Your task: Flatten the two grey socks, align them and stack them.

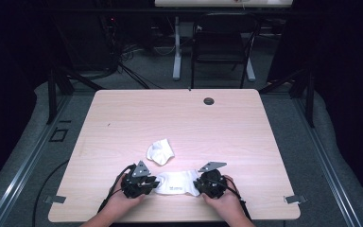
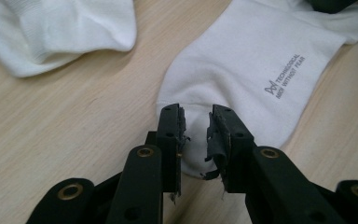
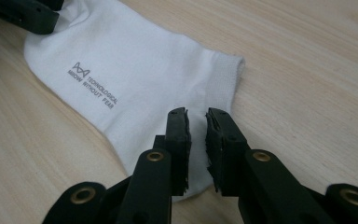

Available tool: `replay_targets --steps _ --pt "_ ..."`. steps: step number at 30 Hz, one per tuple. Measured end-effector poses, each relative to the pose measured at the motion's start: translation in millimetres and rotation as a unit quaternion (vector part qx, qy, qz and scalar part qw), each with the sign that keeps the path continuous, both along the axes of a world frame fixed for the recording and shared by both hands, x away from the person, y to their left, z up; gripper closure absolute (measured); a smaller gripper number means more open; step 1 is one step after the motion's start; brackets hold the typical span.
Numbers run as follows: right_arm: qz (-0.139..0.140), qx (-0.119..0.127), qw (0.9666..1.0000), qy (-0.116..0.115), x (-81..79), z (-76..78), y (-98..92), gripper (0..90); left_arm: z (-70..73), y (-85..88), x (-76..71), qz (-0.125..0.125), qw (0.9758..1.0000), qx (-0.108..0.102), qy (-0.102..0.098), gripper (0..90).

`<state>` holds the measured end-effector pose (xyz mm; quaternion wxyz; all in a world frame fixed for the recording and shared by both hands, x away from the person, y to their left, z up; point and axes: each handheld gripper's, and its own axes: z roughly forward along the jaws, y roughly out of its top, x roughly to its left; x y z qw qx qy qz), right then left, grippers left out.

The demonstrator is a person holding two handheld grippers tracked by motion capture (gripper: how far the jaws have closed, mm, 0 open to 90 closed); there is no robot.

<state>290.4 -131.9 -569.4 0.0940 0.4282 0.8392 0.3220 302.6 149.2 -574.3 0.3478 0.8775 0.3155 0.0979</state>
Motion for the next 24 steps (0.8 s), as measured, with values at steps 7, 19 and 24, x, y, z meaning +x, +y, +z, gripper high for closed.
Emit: replay_targets --steps 7,19,24 --pt "0.002 0.002 1.0000 0.005 0.8 0.2 4.3 77.8 -0.2 13.2 -1.9 0.013 0.9999 -0.003 0.003 73.4" --pt "0.017 0.014 0.9997 -0.014 3.0 14.8 11.4 72.2 -1.7 24.1 -1.1 0.034 0.9981 -0.049 0.011 67.6" --pt "0.013 0.026 0.9991 -0.030 10.6 26.3 13.2 69.4 3.5 29.0 2.7 0.043 0.9971 -0.062 0.002 66.1"
